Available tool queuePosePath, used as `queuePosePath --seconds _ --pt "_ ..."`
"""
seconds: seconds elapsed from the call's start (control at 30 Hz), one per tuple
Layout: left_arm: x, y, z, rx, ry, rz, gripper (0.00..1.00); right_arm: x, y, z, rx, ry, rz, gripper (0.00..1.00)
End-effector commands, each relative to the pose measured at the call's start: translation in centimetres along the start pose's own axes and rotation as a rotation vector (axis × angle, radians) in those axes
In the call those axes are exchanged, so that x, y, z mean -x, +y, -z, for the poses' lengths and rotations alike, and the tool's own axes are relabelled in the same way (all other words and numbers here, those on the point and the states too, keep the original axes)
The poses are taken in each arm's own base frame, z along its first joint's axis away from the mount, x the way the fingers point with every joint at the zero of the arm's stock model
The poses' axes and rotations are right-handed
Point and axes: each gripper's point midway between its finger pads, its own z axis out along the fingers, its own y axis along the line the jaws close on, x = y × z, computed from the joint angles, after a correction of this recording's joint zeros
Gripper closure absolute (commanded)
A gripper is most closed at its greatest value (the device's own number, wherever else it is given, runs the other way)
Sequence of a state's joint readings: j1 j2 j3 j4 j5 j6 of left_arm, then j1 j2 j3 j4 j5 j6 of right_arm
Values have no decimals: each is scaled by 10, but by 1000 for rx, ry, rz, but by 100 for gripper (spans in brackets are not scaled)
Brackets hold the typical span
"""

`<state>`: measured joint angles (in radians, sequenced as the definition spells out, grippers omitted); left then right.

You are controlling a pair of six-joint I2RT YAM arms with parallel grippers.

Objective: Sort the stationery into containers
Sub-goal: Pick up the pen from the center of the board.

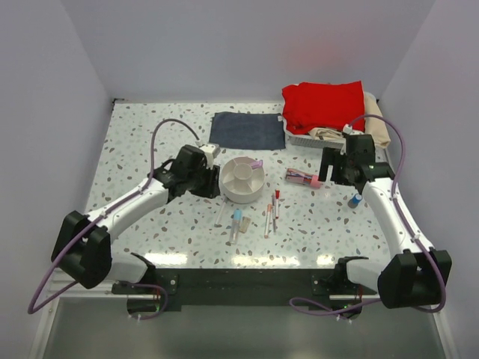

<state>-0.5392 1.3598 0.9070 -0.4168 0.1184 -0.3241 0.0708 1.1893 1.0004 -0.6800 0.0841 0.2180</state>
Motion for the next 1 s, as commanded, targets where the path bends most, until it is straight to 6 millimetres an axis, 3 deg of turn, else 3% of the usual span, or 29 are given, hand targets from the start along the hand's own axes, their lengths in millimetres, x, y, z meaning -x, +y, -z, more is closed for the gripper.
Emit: queuePosePath --seconds 0.0,0.27,0.57,0.97 --pt "-18 -25 -12 -38 17 1 50 24 10 -1 29 -58 -80 8" --pt "-39 -36 -30 -10 58 -48 43 36 17 -11 54 -84 -102 8" --pt "-47 -49 -44 -11 81 -67 50 34 17 -14 55 -93 -110 8" --pt "-61 -67 -57 -27 115 -108 51 27 16 -20 55 -93 -114 8"
